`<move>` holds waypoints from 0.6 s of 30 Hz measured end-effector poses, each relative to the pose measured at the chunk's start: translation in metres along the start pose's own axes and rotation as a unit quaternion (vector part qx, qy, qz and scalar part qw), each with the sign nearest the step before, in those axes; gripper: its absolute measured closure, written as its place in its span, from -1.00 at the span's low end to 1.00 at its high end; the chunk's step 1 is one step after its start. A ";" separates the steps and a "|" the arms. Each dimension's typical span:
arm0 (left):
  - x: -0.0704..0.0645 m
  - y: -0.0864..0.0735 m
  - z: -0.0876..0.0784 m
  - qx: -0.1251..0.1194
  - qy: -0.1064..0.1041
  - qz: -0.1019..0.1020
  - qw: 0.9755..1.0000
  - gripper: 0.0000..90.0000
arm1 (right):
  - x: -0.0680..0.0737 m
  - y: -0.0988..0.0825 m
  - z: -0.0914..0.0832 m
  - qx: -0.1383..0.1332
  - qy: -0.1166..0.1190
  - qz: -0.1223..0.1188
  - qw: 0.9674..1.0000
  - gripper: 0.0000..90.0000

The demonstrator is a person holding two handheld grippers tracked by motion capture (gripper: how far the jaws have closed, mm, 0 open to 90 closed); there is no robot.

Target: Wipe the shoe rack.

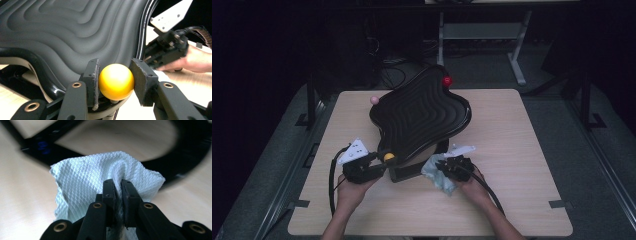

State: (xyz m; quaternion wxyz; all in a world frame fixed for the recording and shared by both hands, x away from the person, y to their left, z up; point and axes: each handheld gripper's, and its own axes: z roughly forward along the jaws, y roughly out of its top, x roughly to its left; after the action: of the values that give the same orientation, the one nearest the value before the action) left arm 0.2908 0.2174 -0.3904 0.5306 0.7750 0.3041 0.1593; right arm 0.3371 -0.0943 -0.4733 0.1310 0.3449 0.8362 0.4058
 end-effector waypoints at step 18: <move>0.003 0.010 0.029 -0.007 0.004 -0.008 1.000 0.33 | 0.017 0.002 -0.046 -0.089 -0.024 -0.023 0.995 0.83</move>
State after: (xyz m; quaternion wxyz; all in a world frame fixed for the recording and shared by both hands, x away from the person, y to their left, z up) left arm 0.3129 0.1954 -0.3928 0.5362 0.7680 0.3110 0.1608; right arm 0.3024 -0.1093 -0.4417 0.1909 0.3222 0.8009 0.4672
